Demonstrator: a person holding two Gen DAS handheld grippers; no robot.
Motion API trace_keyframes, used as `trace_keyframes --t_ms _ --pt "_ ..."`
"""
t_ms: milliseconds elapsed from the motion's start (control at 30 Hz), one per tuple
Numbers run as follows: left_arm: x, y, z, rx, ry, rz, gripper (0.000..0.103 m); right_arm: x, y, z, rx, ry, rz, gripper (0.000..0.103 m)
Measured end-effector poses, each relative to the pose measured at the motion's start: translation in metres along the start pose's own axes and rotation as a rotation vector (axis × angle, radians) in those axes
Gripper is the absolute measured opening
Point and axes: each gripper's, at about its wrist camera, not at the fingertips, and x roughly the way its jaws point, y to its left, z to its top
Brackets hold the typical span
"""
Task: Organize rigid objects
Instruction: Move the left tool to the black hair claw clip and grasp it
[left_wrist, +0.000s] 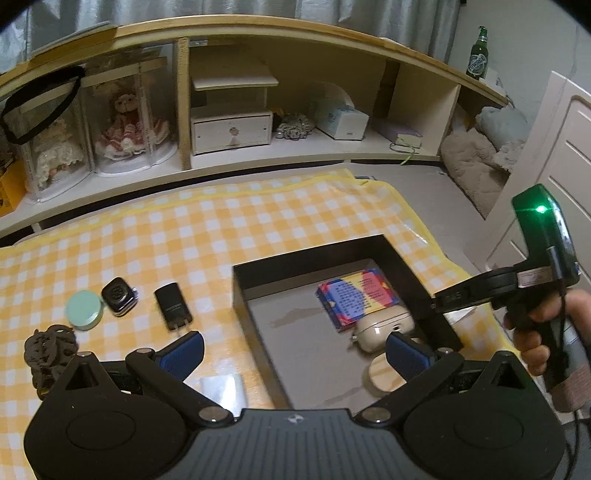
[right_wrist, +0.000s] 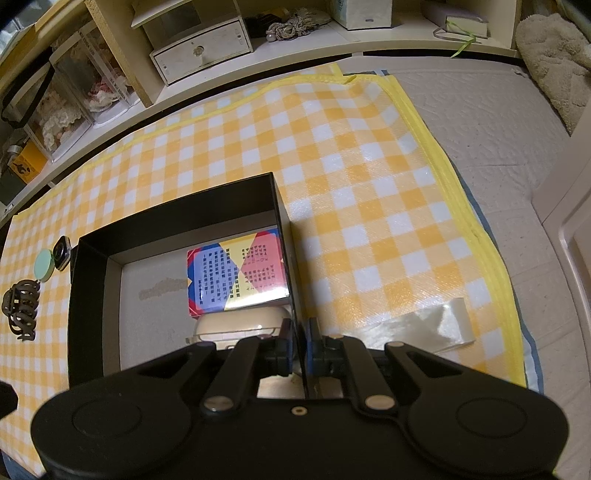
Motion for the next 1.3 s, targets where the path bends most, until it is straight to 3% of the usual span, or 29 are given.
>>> trace_keyframes --t_ms 233,333,433,533,667,833,1000,1167,1233,1300 --pt "0.001 0.037 -0.005 0.005 -0.016 0.042 0.103 0.000 0.000 0.000 -0.001 0.000 -0.001 0.007" --pt "0.003 0.061 -0.005 -0.013 -0.008 0.113 0.103 0.000 0.001 0.000 0.000 0.001 -0.001 0.007" --pt "0.004 0.092 -0.004 -0.082 0.000 0.175 0.103 0.000 0.000 0.000 -0.003 0.001 -0.003 0.007" --pt "0.005 0.124 -0.002 -0.178 -0.010 0.183 0.103 0.001 0.001 0.000 -0.005 0.002 -0.007 0.007" --pt "0.005 0.156 0.001 -0.229 -0.003 0.254 0.103 0.001 0.001 0.000 -0.008 0.004 -0.011 0.007" --pt "0.009 0.196 -0.002 -0.355 0.059 0.264 0.101 0.001 0.002 0.000 -0.006 0.004 -0.010 0.007" --pt "0.021 0.209 -0.007 -0.372 0.129 0.300 0.084 0.001 0.002 0.000 -0.007 0.004 -0.010 0.007" --pt "0.033 0.213 -0.007 -0.374 0.153 0.341 0.080 0.001 0.002 0.001 -0.008 0.005 -0.011 0.007" --pt "0.038 0.217 -0.009 -0.390 0.162 0.349 0.073 0.000 0.002 0.000 -0.008 0.006 -0.011 0.007" --pt "0.043 0.220 -0.011 -0.401 0.166 0.366 0.057 0.001 0.001 0.000 -0.009 0.007 -0.012 0.007"
